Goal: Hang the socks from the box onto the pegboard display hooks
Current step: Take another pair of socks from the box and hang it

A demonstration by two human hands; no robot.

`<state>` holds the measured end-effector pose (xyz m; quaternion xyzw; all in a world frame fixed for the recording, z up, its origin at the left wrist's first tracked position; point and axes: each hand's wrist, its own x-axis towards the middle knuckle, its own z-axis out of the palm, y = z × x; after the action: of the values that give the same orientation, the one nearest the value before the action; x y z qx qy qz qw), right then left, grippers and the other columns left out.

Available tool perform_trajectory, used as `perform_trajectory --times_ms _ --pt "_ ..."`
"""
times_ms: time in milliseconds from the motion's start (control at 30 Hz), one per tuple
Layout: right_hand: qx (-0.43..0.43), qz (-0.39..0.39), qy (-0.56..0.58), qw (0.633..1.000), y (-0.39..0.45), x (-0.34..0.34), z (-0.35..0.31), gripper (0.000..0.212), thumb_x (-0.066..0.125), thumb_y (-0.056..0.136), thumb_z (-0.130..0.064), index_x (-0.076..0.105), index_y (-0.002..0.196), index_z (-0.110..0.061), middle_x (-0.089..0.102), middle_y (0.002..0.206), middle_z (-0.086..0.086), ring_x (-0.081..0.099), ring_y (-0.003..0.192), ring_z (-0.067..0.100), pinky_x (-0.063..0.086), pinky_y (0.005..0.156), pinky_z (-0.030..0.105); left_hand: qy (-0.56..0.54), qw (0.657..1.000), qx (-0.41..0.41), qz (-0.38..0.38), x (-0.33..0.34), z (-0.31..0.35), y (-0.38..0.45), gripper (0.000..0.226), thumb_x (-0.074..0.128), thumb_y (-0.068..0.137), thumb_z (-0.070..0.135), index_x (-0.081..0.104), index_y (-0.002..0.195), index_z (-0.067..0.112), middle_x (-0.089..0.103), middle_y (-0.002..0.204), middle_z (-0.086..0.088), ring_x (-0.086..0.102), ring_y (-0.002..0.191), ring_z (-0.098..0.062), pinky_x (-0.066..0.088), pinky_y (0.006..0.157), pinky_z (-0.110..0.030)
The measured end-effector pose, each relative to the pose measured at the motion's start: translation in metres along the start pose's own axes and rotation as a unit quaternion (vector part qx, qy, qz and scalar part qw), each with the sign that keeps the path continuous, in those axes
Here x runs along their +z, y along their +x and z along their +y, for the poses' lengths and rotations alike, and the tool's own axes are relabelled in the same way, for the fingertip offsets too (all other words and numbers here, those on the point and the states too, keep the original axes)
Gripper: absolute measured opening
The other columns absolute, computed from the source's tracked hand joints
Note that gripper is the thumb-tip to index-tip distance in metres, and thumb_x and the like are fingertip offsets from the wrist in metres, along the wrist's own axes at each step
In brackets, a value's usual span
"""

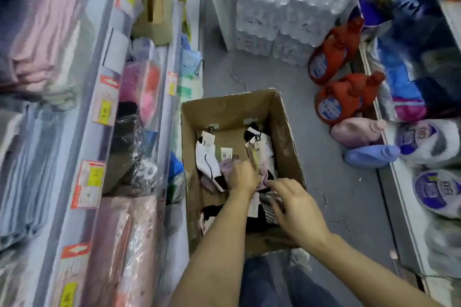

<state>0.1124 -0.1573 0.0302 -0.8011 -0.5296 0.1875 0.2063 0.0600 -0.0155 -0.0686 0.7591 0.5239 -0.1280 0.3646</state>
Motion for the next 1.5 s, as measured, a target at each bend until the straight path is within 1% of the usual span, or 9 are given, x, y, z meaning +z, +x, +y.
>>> perform_trajectory --times_ms 333,533,767,967,1100,1200,1267,1367,1500 --pt "0.154 -0.115 0.038 0.981 0.053 0.045 0.018 0.046 0.05 0.095 -0.007 0.045 0.141 -0.006 0.052 0.135 0.012 0.049 0.124 0.031 0.037 0.104 0.031 -0.165 0.974 -0.138 0.065 0.006 -0.008 0.04 0.027 0.047 0.097 0.015 0.061 0.117 0.004 0.067 0.111 -0.019 0.062 0.105 -0.037 0.048 0.081 -0.035" --pt "0.411 -0.121 0.115 0.896 0.118 0.096 0.042 0.051 0.052 0.096 -0.018 0.034 0.14 0.001 0.045 0.138 0.022 0.044 0.127 0.039 0.038 0.103 0.04 -0.308 0.931 -0.139 0.137 -0.023 -0.036 0.024 0.016 0.054 0.096 0.024 0.061 0.101 0.01 0.07 0.106 -0.008 0.061 0.093 -0.029 0.049 0.086 -0.038" --pt "0.467 -0.112 0.007 0.877 0.145 0.141 0.053 0.047 0.049 0.1 -0.019 0.032 0.141 -0.002 0.051 0.137 0.017 0.05 0.124 0.034 0.043 0.097 0.04 -0.373 0.904 -0.123 0.169 -0.033 -0.049 0.024 0.006 0.057 0.095 0.027 0.059 0.094 0.022 0.071 0.1 -0.001 0.066 0.093 -0.028 0.053 0.088 -0.048" --pt "0.439 -0.059 0.135 0.886 0.137 0.13 0.042 0.033 0.058 0.088 -0.044 0.056 0.079 -0.012 0.062 0.079 0.01 0.06 0.077 0.034 0.043 0.06 0.034 -0.4 0.89 -0.125 0.177 -0.043 -0.056 0.025 0.012 0.059 0.096 0.022 0.065 0.103 0.016 0.072 0.102 -0.003 0.067 0.092 -0.025 0.056 0.085 -0.046" --pt "0.431 -0.016 0.397 0.81 0.143 0.108 0.035 0.028 0.059 0.085 -0.017 0.06 0.101 0.006 0.067 0.081 0.02 0.062 0.062 0.029 0.048 0.055 0.039 -0.409 0.888 -0.122 0.17 -0.058 -0.053 0.022 0.01 0.058 0.096 0.022 0.064 0.099 0.015 0.073 0.099 -0.003 0.066 0.084 -0.022 0.056 0.08 -0.039" --pt "0.41 -0.026 0.522 0.747 0.152 0.082 0.028 0.019 0.053 0.091 -0.006 0.061 0.105 0.005 0.071 0.09 0.019 0.07 0.076 0.027 0.053 0.07 0.036 -0.407 0.89 -0.104 0.177 -0.072 -0.049 0.017 0.011 0.058 0.096 0.023 0.064 0.098 0.014 0.071 0.096 -0.001 0.061 0.079 -0.019 0.05 0.071 -0.033" --pt "0.375 -0.034 0.562 0.736 0.157 0.069 0.023 0.006 0.057 0.089 -0.001 0.058 0.095 0.0 0.064 0.083 0.018 0.071 0.07 0.022 0.053 0.069 0.034 -0.393 0.895 -0.096 0.189 -0.083 -0.046 0.011 0.011 0.059 0.096 0.022 0.063 0.096 0.012 0.067 0.09 0.002 0.056 0.075 -0.016 0.044 0.062 -0.028" --pt "0.324 -0.072 0.599 0.729 0.155 0.055 0.014 0.026 0.08 0.077 -0.02 0.056 0.078 -0.011 0.055 0.073 0.016 0.058 0.056 0.023 0.049 0.057 0.031 -0.396 0.892 -0.08 0.204 -0.092 -0.043 -0.001 0.009 0.061 0.095 0.023 0.063 0.093 0.014 0.069 0.092 0.001 0.06 0.079 -0.018 0.045 0.066 -0.03" --pt "0.268 -0.079 0.602 0.748 0.145 0.039 -0.002 0.022 0.078 0.079 -0.019 0.061 0.079 -0.006 0.06 0.079 0.014 0.058 0.075 0.027 0.049 0.073 0.037 -0.41 0.885 -0.049 0.217 -0.1 -0.036 -0.026 0.011 0.06 0.095 0.025 0.062 0.091 0.015 0.066 0.087 0.002 0.058 0.078 -0.019 0.047 0.068 -0.032"
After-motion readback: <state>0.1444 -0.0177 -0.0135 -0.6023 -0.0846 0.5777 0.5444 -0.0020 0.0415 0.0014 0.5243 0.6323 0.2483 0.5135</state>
